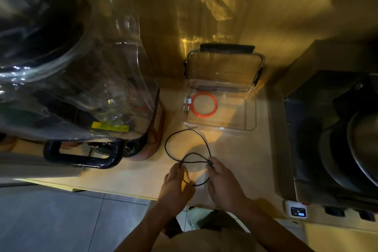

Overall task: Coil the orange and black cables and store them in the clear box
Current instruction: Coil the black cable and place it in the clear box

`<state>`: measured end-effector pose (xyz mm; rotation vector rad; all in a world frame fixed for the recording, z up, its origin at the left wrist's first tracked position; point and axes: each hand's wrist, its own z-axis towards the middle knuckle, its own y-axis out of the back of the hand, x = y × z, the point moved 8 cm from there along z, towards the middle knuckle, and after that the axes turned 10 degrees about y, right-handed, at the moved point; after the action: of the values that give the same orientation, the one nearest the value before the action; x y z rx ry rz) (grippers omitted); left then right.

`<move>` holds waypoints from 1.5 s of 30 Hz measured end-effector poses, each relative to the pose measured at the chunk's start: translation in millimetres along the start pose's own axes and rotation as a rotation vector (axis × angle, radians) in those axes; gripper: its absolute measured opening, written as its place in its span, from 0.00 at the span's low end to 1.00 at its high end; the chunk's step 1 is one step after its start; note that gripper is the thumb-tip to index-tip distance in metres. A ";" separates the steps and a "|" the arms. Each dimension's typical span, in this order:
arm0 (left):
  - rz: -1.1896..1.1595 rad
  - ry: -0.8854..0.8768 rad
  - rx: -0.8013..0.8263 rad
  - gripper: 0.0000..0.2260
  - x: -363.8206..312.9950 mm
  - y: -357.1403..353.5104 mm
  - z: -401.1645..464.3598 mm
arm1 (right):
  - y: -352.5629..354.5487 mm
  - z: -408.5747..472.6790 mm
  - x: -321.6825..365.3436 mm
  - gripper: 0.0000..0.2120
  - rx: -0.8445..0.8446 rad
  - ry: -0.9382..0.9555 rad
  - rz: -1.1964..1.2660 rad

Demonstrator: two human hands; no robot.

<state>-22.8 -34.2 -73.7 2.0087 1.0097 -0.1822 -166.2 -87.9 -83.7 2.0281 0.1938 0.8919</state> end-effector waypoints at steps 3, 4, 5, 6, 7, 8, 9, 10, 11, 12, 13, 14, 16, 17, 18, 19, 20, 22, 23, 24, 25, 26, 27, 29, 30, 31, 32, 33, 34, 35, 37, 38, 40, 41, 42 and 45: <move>-0.293 0.033 -0.025 0.19 -3.8 15.9 -5.5 | 11.9 -3.5 4.6 0.24 -0.103 0.015 0.128; -0.383 0.040 -0.043 0.17 -5.2 21.4 -7.7 | 16.3 -5.4 6.9 0.23 -0.132 0.024 0.176; -0.448 0.043 -0.066 0.16 -6.8 26.7 -9.2 | 21.6 -7.7 9.0 0.22 -0.167 0.035 0.219; -0.502 0.045 -0.085 0.14 -8.2 31.5 -10.1 | 28.0 -10.0 11.2 0.22 -0.203 0.047 0.248; -0.573 0.058 -0.091 0.13 -9.1 35.1 -11.1 | 34.4 -11.9 12.6 0.22 -0.233 0.060 0.265; -0.658 0.092 -0.082 0.12 -9.0 37.5 -12.1 | 40.3 -14.3 13.4 0.21 -0.253 0.065 0.272; -0.759 0.140 -0.065 0.11 -8.6 38.9 -13.9 | 46.3 -16.8 14.4 0.20 -0.272 0.073 0.275; -0.859 0.183 -0.043 0.10 -8.8 40.4 -16.7 | 51.4 -19.6 15.0 0.20 -0.288 0.081 0.280; -0.944 0.212 -0.027 0.10 -10.2 42.6 -19.5 | 56.6 -22.7 16.5 0.19 -0.305 0.094 0.290; -1.006 0.224 -0.016 0.09 -12.7 45.7 -22.5 | 60.9 -25.7 18.4 0.19 -0.318 0.108 0.300; -1.054 0.222 -0.007 0.09 -16.4 49.1 -25.7 | 65.2 -29.2 20.7 0.18 -0.331 0.122 0.304; -1.090 0.215 0.002 0.09 -20.1 52.6 -28.6 | 69.2 -32.6 22.5 0.17 -0.344 0.128 0.300; -1.117 0.196 0.009 0.10 -27.0 58.5 -33.6 | 77.1 -39.2 25.2 0.15 -0.380 0.125 0.284; -1.120 0.188 0.011 0.10 -29.9 60.1 -36.0 | 81.4 -41.9 27.4 0.14 -0.398 0.124 0.283; -1.127 0.181 0.013 0.10 -32.3 61.4 -38.0 | 85.2 -43.7 29.3 0.13 -0.417 0.125 0.290; -1.140 0.175 0.017 0.11 -34.4 62.3 -39.8 | 88.8 -45.0 31.1 0.12 -0.437 0.129 0.301; -1.158 0.170 0.023 0.11 -36.4 63.2 -41.6 | 91.5 -46.2 32.5 0.12 -0.456 0.133 0.315; -1.203 0.163 0.035 0.12 -39.1 64.5 -43.5 | 93.4 -46.7 33.7 0.11 -0.475 0.131 0.349; -1.233 0.160 0.044 0.13 -40.7 64.8 -44.1 | 93.4 -47.0 33.5 0.11 -0.488 0.131 0.372; -1.270 0.158 0.054 0.13 -42.6 65.1 -44.7 | 93.1 -47.4 33.1 0.10 -0.503 0.132 0.404; -1.311 0.157 0.068 0.12 -44.6 65.1 -45.1 | 93.0 -48.1 33.4 0.10 -0.518 0.135 0.435; -1.349 0.151 0.089 0.12 -47.6 65.3 -45.6 | 93.7 -49.0 33.9 0.10 -0.536 0.142 0.463; -1.382 0.145 0.114 0.13 -50.8 65.1 -45.9 | 94.9 -49.7 34.8 0.10 -0.554 0.153 0.489; -1.426 0.139 0.156 0.17 -56.3 65.8 -46.4 | 95.9 -50.1 35.9 0.09 -0.577 0.164 0.567; -1.436 0.136 0.165 0.18 -57.8 66.7 -46.8 | 95.0 -49.8 36.0 0.10 -0.579 0.160 0.614; -1.440 0.132 0.173 0.18 -59.0 67.8 -47.2 | 93.5 -49.2 35.4 0.12 -0.579 0.149 0.660; -1.437 0.126 0.180 0.16 -60.3 68.5 -47.6 | 91.7 -48.5 34.8 0.13 -0.580 0.137 0.709; -1.432 0.119 0.188 0.15 -62.0 69.2 -48.3 | 90.2 -47.7 34.2 0.14 -0.582 0.127 0.748; -1.422 0.113 0.193 0.14 -63.3 70.0 -49.1 | 88.7 -46.6 34.6 0.14 -0.580 0.130 0.774; -1.413 0.108 0.194 0.14 -64.0 70.6 -49.7 | 87.8 -45.8 35.8 0.13 -0.573 0.140 0.775; -1.395 0.098 0.196 0.12 -63.9 72.6 -50.9 | 84.3 -43.4 37.8 0.08 -0.547 0.147 0.799; -1.386 0.092 0.201 0.10 -64.0 73.7 -51.6 | 81.9 -42.4 38.4 0.05 -0.535 0.144 0.837; -1.372 0.083 0.213 0.07 -64.2 74.6 -52.8 | 76.4 -40.6 40.9 0.12 -0.501 0.146 0.927; -1.365 0.077 0.218 0.06 -64.7 75.4 -53.6 | 73.3 -39.7 41.4 0.17 -0.477 0.149 0.949; -1.356 0.071 0.222 0.06 -65.4 76.1 -54.3 | 71.1 -38.9 42.0 0.20 -0.460 0.152 0.952; -1.337 0.048 0.222 0.07 -66.7 78.0 -54.8 | 73.9 -39.7 44.0 0.18 -0.469 0.164 0.879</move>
<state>-23.9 -56.2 40.6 1.1821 2.2807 -0.9676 -174.3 -85.7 10.7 1.5608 -0.8088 1.4655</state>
